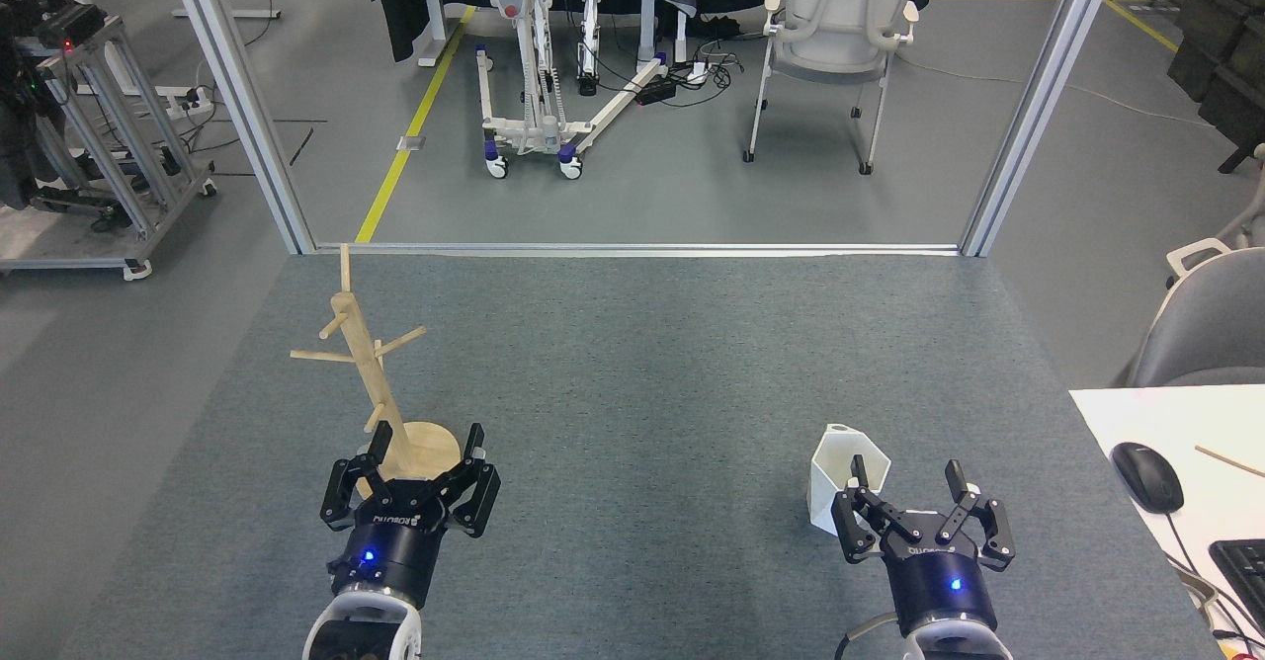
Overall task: Hang cup on storage rack
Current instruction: 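Move the right gripper down around the white hexagonal cup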
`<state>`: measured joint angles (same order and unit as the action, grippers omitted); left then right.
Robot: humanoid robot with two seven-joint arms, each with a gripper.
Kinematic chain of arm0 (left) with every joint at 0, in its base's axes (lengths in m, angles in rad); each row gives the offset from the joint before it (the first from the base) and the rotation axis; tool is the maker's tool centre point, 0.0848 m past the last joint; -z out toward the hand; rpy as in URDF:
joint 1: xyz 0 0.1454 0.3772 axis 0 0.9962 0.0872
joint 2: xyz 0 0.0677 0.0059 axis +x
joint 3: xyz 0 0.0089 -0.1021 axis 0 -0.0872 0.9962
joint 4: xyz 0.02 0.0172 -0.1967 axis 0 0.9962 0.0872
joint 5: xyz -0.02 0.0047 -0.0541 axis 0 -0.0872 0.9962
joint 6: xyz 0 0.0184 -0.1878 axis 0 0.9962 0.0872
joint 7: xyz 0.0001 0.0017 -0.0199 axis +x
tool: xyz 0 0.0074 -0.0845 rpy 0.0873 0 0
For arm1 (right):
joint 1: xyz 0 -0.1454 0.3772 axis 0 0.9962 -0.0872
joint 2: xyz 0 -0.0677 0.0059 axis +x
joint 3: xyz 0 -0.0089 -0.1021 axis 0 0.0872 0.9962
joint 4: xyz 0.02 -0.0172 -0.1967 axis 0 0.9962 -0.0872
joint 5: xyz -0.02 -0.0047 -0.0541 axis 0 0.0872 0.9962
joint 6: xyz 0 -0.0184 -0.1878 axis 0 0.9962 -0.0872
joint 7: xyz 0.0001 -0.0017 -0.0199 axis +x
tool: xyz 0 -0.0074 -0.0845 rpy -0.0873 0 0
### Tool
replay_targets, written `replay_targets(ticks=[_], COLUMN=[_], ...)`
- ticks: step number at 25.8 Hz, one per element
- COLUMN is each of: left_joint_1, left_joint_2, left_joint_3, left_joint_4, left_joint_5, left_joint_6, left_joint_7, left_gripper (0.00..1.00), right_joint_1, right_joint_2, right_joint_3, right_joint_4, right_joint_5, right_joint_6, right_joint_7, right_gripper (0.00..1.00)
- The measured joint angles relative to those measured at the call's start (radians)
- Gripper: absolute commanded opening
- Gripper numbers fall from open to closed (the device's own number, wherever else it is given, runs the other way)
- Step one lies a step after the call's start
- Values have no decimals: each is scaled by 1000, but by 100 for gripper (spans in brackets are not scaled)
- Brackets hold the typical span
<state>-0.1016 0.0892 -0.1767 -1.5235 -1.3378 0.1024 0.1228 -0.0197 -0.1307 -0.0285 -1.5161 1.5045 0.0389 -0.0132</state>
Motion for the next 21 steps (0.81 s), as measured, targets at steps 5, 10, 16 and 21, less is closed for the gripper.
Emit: replay_targets(ticks=[5, 10, 16, 21], left_joint_1=[-3, -5, -5, -5], left_joint_2=[-1, -1, 0, 0], left_joint_3=[-2, -4, -4, -4], left_joint_4=[3, 1, 6, 13], left_joint_5=[-2, -4, -4, -4], left_joint_6=[-2, -8, -2, 0], left_joint_7=[-1, -1, 3, 4], left_gripper=[100, 100, 100, 100], right_joint_1=[-5, -5, 3, 0], right_joint_2=[-6, -10, -30, -31], right_joint_3=[1, 5, 19, 40], right_joint_4=[6, 14, 69, 125], right_joint_5=[-2, -6, -7, -7], right_joint_6=[-2, -24, -40, -43], right_joint_7=[1, 1, 8, 2], right_gripper=[99, 99, 99, 99])
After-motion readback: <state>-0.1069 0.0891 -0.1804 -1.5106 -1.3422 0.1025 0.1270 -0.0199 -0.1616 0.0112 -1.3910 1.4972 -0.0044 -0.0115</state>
